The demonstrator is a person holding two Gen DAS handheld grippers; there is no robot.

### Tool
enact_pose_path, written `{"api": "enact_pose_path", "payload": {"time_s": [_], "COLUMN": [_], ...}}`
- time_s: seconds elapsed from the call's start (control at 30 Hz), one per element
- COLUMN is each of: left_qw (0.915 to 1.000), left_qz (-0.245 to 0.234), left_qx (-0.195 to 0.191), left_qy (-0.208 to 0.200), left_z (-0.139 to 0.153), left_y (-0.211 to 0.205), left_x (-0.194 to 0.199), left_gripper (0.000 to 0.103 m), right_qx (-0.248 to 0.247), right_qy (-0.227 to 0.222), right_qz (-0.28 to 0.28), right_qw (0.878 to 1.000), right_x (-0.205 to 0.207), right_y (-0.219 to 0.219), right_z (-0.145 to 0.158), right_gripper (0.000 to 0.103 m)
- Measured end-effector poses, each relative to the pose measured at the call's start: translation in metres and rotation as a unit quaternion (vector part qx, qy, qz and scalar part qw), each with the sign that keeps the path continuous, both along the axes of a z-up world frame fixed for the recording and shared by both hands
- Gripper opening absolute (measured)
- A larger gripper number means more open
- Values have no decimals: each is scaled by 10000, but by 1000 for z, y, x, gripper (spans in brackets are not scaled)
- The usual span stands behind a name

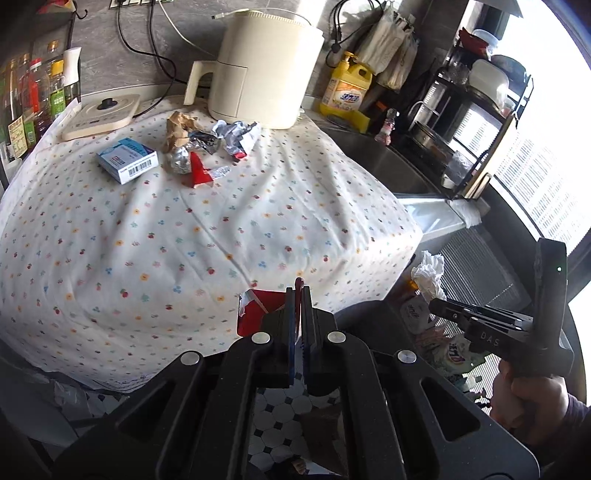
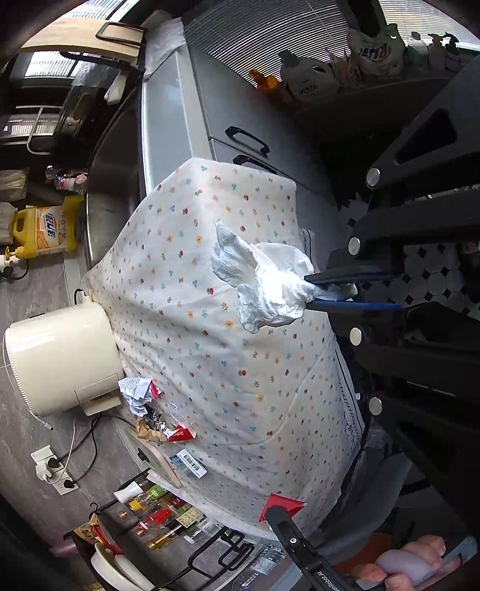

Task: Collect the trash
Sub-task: 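Carry the red wrapper and white tissue with both grippers over the white bin, then open the right gripper to drop the tissue while the left gripper releases the red wrapper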

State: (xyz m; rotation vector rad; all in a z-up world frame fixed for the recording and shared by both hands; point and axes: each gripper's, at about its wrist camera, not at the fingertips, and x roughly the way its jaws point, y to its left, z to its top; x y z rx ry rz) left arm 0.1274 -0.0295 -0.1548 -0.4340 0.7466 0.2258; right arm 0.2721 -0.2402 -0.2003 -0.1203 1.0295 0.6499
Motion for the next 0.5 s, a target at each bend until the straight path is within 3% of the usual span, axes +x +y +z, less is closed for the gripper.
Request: {"api": "enact_pose_path", "payload": {"time_s": [0.27,0.5], "left_qw": [9973,9868], "left_qz": [-723,-1563], "left_qx": [-121,-225], "left_qy": [89,366], "left_z": [-14,-37], "left_y": [-66,-129], "left_x": [24,50], "left_gripper": [4,4], "right_qx": [-170,-274], "right_qy": [136,431], "right_qz": [-665,-1388], "right_qw": [9976,9890], "right_x": [-14,-35], "right_y": [-84,-155], "right_z": [-18,-42], "right_gripper": [9,9]}}
